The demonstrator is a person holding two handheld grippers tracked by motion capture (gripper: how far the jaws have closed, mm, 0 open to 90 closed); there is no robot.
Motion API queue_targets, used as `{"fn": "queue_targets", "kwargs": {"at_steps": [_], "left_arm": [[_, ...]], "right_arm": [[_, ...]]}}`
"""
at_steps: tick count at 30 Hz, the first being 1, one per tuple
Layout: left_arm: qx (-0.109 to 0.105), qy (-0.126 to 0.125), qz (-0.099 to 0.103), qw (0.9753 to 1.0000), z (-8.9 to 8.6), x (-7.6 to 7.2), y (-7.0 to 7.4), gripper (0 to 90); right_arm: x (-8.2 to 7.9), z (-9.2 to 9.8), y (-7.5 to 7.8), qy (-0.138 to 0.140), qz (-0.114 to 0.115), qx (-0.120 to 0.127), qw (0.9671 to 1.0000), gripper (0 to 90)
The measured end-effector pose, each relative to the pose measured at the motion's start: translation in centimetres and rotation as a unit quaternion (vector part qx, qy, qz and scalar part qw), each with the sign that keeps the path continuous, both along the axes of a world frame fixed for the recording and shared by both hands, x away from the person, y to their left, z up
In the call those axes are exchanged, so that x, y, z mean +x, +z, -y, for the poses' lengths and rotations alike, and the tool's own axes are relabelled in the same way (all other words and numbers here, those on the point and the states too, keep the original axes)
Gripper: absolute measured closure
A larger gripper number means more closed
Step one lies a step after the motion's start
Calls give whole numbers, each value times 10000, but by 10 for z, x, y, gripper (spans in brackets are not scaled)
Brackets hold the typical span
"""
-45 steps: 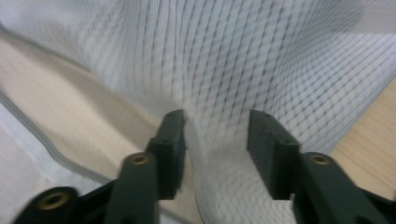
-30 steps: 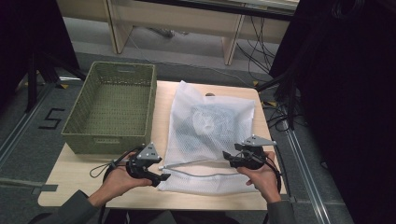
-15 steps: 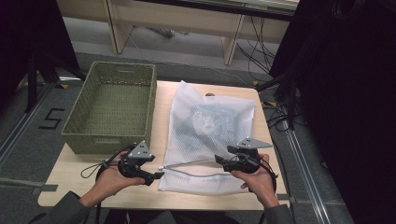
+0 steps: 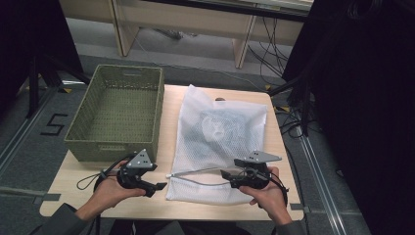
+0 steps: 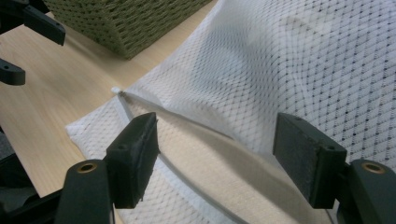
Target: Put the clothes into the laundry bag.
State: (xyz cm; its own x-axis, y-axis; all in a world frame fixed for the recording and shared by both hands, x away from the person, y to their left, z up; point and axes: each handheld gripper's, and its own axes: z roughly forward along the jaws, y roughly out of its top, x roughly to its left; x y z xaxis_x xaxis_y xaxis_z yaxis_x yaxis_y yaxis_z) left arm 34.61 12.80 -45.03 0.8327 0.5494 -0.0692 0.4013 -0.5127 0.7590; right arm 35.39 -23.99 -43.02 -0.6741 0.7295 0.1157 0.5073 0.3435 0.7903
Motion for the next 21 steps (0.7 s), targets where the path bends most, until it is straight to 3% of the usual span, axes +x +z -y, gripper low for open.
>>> {"fn": "queue_targets", "kwargs": {"at_steps": [6, 8, 11, 14, 19, 21], "left_arm": [[-76, 79, -4, 9999, -2, -7, -4, 269], [50, -28, 40, 10000, -4, -8, -4, 266], [98, -24, 34, 9999, -4, -12, -5, 261], [78, -13, -10, 10000, -4, -18, -6, 251], [217, -142, 37, 9997, -2, -24, -7, 247], [182, -137, 13, 9997, -1, -28, -7, 245]], "right_arm": [[-9, -2, -3, 59, -41, 14, 10000, 308], [-13, -2, -4, 59, -105, 39, 9999, 294], [-18, -2, -7, 57, -149, 8, 9999, 267], [-21, 0, -11, 141, -50, -8, 9999, 255], [-32, -2, -14, 139, -187, -67, 9997, 255], [-36, -2, -16, 176, -177, -115, 9996, 255]]}}
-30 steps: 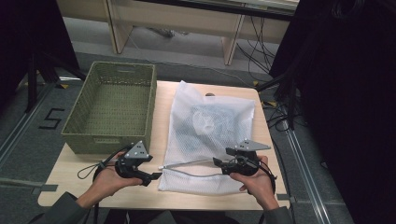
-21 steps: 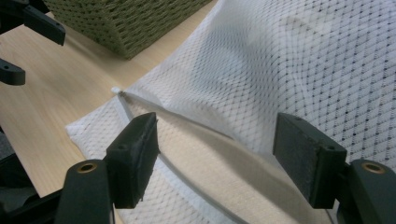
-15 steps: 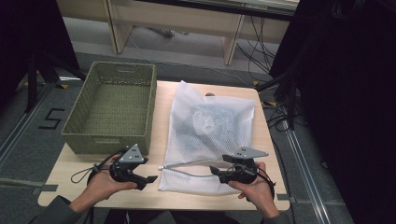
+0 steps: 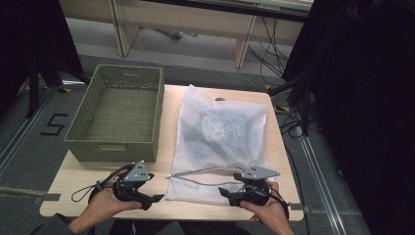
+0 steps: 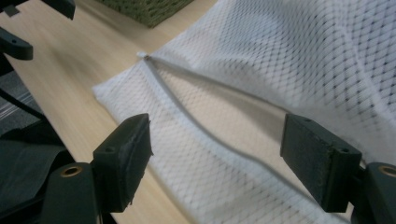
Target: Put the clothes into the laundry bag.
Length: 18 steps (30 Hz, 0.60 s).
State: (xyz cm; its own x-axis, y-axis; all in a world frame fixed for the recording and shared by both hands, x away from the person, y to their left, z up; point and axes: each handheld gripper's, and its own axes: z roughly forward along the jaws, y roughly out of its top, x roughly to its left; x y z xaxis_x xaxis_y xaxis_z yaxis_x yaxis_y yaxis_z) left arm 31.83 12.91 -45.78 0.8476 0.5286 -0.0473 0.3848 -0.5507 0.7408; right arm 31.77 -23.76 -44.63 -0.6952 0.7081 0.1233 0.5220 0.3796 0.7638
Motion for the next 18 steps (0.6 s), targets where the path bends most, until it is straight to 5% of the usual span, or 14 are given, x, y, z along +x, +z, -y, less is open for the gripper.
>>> {"fn": "queue_targets", "kwargs": {"at_steps": [6, 7, 10, 18], "left_arm": [[54, -70, -17, 10000, 1, -6, -1, 244], [70, -87, -17, 9999, 0, -6, -1, 245], [85, -109, 19, 9999, 0, -5, -2, 244], [77, -84, -1, 9999, 1, -4, -2, 245]], "right_arm": [[-14, 0, -1, 55, -73, -128, 9999, 255], [-14, 1, -2, 120, 90, -168, 9997, 255], [-17, 0, -2, 61, -45, -191, 9998, 255], [-12, 3, -5, 100, 147, -310, 9994, 255]]}}
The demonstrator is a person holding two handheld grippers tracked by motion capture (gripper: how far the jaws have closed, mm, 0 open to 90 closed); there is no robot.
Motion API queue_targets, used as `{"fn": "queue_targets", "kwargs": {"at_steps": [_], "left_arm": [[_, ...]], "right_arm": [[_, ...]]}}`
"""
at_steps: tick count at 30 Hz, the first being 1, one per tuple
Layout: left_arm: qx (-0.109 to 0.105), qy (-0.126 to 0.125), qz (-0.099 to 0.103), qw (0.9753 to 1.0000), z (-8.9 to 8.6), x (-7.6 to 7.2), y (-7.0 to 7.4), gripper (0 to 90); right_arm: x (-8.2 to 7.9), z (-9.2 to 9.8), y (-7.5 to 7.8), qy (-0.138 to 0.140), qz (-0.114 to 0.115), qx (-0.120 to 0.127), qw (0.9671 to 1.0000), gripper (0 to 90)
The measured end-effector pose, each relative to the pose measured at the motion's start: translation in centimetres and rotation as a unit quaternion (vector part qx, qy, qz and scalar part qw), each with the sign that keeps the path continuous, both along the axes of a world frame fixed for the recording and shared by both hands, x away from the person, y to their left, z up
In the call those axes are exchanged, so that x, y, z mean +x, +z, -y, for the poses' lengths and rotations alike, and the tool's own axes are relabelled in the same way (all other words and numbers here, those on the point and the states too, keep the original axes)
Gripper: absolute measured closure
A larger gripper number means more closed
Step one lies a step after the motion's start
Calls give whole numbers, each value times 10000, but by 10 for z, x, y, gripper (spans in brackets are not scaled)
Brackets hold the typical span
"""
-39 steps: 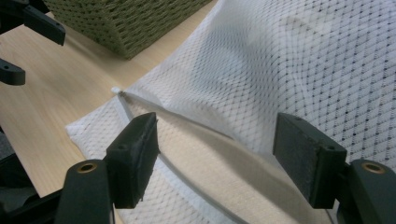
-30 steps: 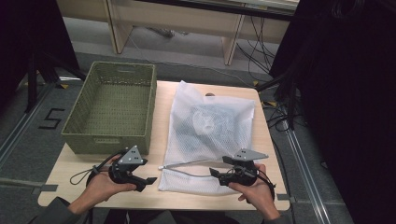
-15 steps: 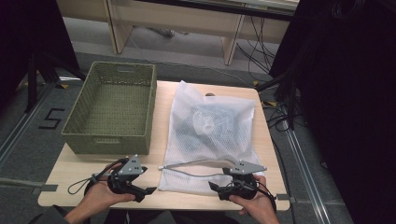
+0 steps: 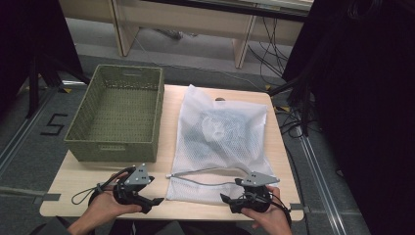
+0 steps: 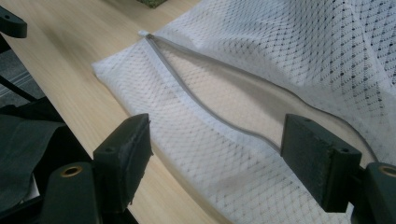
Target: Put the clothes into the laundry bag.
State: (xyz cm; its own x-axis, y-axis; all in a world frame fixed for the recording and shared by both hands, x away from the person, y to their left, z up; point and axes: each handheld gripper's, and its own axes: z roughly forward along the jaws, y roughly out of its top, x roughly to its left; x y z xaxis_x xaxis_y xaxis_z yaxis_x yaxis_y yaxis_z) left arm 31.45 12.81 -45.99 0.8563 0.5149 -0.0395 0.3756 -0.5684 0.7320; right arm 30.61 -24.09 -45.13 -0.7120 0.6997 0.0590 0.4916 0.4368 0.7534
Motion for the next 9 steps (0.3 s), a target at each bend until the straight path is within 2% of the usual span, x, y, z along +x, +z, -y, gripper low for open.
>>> {"fn": "queue_targets", "kwargs": {"at_steps": [2, 3, 9], "left_arm": [[35, -37, 36, 10000, 0, 1, 1, 244], [38, -72, 57, 10000, -1, 1, 1, 245], [26, -36, 15, 10000, 0, 1, 0, 245]], "right_arm": [[0, 0, -1, -31, -7, -7, 10000, 255], [-1, 0, 0, -56, -129, 25, 9999, 255], [2, 2, 0, -28, 49, -65, 10000, 257]]}}
